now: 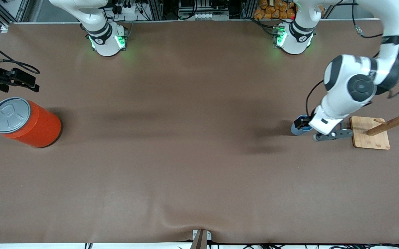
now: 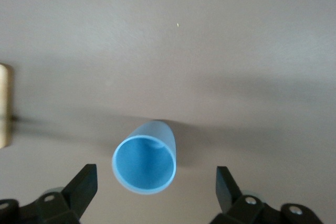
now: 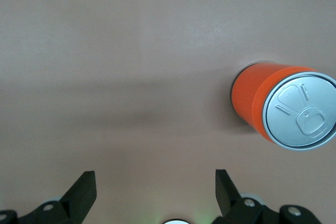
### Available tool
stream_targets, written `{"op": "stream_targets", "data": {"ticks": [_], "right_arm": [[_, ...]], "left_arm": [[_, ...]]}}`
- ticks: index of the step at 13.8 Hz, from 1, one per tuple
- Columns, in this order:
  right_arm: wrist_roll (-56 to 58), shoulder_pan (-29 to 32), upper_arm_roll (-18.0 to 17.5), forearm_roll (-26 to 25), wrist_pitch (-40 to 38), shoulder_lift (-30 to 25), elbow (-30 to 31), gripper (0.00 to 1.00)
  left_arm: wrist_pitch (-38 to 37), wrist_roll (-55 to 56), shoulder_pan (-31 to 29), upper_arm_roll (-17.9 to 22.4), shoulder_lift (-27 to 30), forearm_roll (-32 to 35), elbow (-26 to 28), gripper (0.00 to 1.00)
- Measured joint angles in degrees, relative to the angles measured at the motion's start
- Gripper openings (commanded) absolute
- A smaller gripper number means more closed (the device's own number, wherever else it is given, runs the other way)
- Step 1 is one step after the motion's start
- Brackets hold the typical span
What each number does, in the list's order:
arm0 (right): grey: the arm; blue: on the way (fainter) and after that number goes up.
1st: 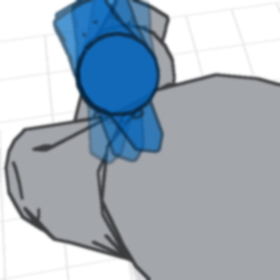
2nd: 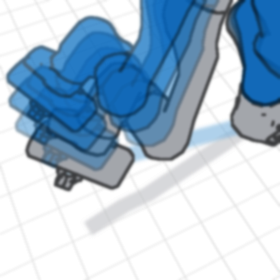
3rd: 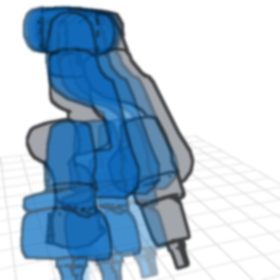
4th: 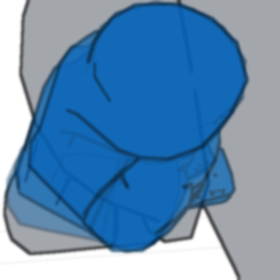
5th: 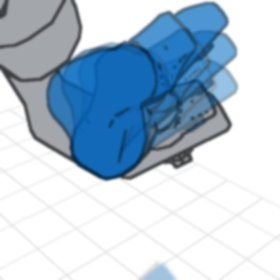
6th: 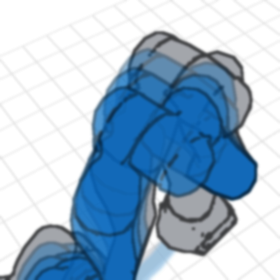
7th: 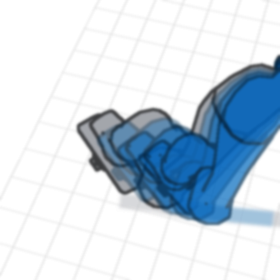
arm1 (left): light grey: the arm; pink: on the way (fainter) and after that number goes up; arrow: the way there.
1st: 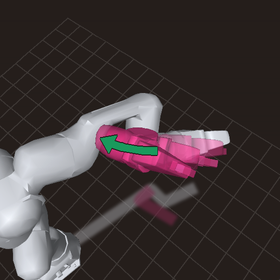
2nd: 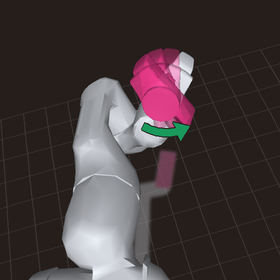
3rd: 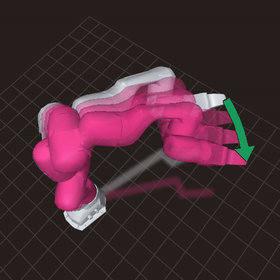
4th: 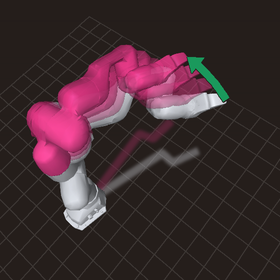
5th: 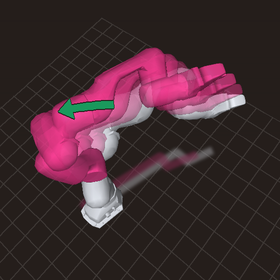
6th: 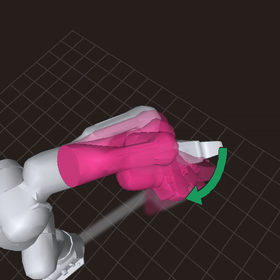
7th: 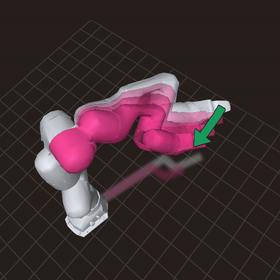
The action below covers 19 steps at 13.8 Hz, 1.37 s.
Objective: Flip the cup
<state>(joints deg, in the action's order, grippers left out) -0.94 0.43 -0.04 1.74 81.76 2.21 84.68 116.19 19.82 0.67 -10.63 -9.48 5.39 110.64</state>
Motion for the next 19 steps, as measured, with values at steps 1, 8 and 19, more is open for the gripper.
{"op": "stream_targets", "data": {"ticks": [1,8,19], "right_arm": [[0.00,0.00,0.00,0.00,0.05,0.00,0.00,1.00],[0.01,-0.02,0.00,0.00,0.61,0.00,0.00,1.00],[0.01,-0.08,-0.02,0.00,1.31,0.00,0.00,1.00]], "left_arm": [[-4.04,-0.55,0.01,-0.53,0.37,-0.87,-3.32,1.00],[-25.43,-5.77,-0.38,-1.10,1.98,-3.39,-24.58,1.00],[-28.97,-16.63,-0.46,4.47,10.30,-3.43,-23.15,1.00]]}}
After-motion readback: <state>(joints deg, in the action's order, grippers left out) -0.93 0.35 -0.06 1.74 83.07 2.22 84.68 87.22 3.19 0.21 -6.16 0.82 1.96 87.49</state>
